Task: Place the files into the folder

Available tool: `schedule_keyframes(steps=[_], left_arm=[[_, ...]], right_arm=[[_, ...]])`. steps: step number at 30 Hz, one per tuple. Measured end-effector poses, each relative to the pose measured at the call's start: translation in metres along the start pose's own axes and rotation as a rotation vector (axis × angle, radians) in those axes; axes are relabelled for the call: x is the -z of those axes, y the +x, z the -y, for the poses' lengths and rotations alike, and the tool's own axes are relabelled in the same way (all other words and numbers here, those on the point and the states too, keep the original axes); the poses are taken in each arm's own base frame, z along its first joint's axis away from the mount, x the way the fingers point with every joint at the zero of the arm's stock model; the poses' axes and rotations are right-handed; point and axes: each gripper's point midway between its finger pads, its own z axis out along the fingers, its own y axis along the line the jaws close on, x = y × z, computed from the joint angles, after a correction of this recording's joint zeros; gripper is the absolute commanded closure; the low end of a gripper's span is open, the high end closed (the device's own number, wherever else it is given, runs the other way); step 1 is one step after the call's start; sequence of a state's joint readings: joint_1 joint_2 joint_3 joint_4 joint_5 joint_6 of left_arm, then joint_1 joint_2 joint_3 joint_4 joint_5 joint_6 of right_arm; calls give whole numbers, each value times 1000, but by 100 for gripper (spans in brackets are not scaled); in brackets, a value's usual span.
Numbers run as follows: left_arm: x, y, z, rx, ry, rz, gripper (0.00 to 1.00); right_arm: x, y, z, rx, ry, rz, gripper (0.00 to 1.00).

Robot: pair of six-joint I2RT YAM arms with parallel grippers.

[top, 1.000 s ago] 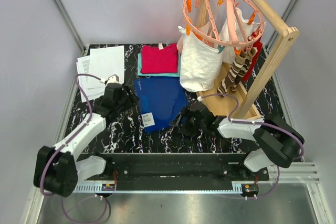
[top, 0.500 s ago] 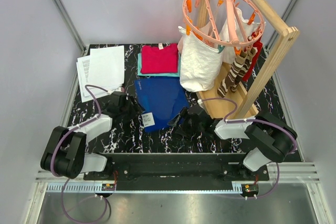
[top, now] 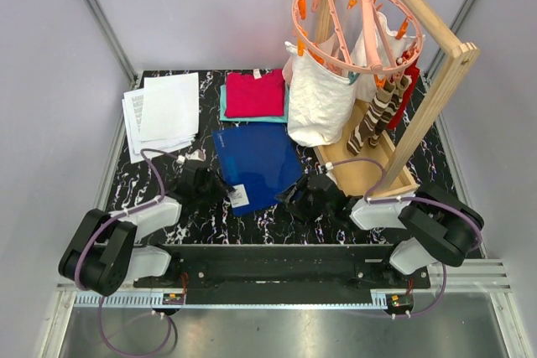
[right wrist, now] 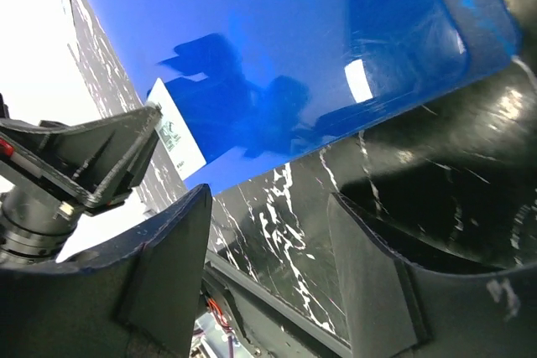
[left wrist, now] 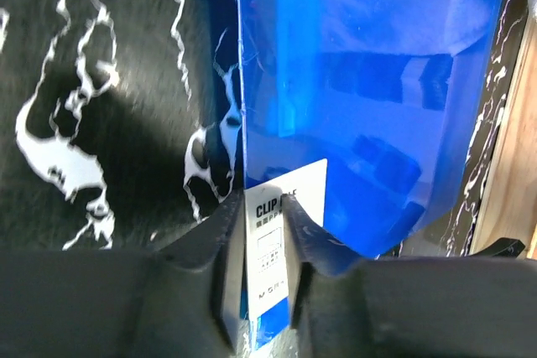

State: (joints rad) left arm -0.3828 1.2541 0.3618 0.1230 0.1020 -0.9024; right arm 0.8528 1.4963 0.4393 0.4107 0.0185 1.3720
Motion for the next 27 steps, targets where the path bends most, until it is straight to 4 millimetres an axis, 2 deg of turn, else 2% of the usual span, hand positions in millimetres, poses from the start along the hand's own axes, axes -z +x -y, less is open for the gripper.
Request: schedule_keyframes(steps=[4, 7, 10, 11, 13, 15, 19, 23, 27], left_arm=[[6, 7, -2, 15, 15, 1, 85], [11, 11, -3, 24, 30, 8, 84], [16, 12, -3, 26, 37, 11, 76], [17, 12, -2, 27, 40, 13, 68], [19, 11, 0, 24, 48, 19, 61], [21, 10, 1, 22, 52, 23, 53], [22, 13, -5, 24, 28, 11, 43], [22, 14, -6, 24, 24, 9, 43], [22, 14, -6, 21, 22, 9, 46]], right_arm=[[6, -5, 6, -25, -6, 32, 36], [13, -11, 12, -44, -7, 65, 37], [21, -21, 16, -48, -7, 112, 36], [24, -26, 16, -43, -4, 133, 34], [28, -34, 13, -25, -1, 165, 30], [30, -41, 12, 28, 13, 195, 27], [30, -52, 9, 172, 73, 227, 22], [21, -60, -1, 354, 131, 220, 19], [11, -62, 4, 485, 195, 196, 22]])
